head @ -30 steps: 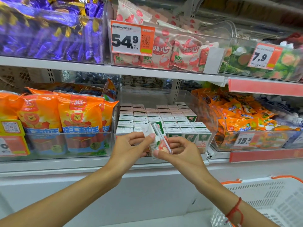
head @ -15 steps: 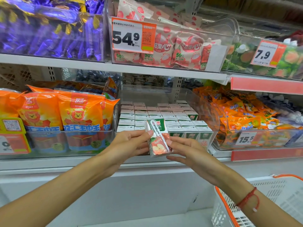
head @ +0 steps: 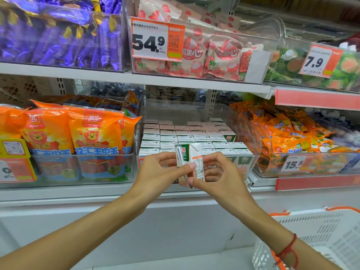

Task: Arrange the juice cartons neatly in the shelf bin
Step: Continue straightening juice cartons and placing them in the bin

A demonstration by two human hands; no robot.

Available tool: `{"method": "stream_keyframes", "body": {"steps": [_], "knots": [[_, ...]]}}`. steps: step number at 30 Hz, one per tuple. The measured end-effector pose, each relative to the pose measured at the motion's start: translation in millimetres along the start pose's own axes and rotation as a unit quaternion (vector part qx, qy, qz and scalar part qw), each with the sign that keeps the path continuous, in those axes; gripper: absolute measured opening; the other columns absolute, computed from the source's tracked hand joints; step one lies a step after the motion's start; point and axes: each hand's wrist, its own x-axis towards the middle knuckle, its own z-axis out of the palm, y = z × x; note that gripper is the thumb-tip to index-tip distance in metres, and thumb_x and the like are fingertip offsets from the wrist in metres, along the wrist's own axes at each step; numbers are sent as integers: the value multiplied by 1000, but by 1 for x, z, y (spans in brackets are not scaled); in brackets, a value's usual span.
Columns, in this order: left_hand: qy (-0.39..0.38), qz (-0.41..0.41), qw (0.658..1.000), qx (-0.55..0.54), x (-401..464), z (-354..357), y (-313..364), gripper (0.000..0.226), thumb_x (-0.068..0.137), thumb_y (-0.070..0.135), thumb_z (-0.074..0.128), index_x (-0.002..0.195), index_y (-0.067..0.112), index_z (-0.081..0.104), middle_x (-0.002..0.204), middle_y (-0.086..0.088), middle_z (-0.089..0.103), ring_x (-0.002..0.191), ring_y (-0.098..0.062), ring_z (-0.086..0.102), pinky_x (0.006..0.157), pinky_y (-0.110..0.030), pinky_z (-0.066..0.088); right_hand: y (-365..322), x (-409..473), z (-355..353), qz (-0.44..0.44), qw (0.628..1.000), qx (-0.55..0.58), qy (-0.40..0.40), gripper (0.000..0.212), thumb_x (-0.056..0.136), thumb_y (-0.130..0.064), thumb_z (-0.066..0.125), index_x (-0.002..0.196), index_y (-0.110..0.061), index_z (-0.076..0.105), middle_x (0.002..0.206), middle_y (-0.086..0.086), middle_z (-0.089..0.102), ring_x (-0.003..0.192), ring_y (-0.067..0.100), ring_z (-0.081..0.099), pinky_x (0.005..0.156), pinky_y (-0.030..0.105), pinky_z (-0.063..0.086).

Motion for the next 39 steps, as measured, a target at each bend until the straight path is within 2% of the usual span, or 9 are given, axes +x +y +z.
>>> {"method": "stream_keyframes", "body": {"steps": [3,6,11,16,19,23,27,32,39], "knots": [[-5,38,999,28,3,-7,4,40,70,18,85,105,27,67,96,16,74,85,4,70,65,-10,52,-1,1,-10,15,994,82,-72,36,76,-20,82,107,-25,64,104,-10,72,93,5,69,80,22,56],[-20,127,983,128,4,-15,5,56,70,25,84,121,34,60,115,23,65,104,5,64,82,-11,52,-6,1,-19,32,981,165,-102,30,83,-41,72,109,-26,69,110,-6,73,107,11,67,94,31,50],[-49,284,924,252,-3,-14,-1,60,77,20,80,124,41,48,120,31,52,113,11,51,93,-4,40,-13,-1,-18,29,982,180,-59,47,68,-55,66,90,-14,64,93,3,76,92,16,72,91,28,53],[-46,309,912,264,-1,-12,-5,59,80,20,77,126,41,46,122,32,49,115,12,48,92,-2,38,-12,-2,-17,22,981,188,-49,43,72,-50,65,94,-13,64,90,1,76,90,16,73,84,21,56],[-35,222,956,186,1,-10,-2,55,80,21,78,123,41,50,122,27,56,114,8,54,87,-5,44,-8,-1,-17,7,987,151,-54,37,78,-52,61,106,-30,67,103,-9,74,101,8,69,93,28,52],[-44,30,998,30,7,-13,7,34,79,32,74,110,37,62,112,16,70,97,3,67,73,-12,53,-8,-4,-14,-42,989,107,-89,45,78,-44,66,122,-46,59,113,-21,69,105,-2,64,89,15,51],[-136,-124,982,-51,5,-19,10,36,82,45,67,111,25,67,104,3,75,97,-12,72,74,-19,57,-11,-3,-14,-27,990,120,-66,43,71,-38,73,114,-35,70,100,-11,74,90,8,71,79,17,56],[-114,-241,957,-111,6,-19,12,42,68,49,76,98,19,75,96,-5,77,87,-15,74,61,-19,56,-16,-2,-11,40,981,177,-64,15,66,-42,72,79,-37,77,81,-8,76,68,4,71,63,14,54],[-71,-293,944,-132,6,-18,15,55,60,42,82,105,11,71,91,-8,77,79,-17,75,59,-25,59,-16,0,-12,79,979,168,-83,42,63,-47,72,101,-29,74,86,-5,76,72,4,70,68,17,56]]}}
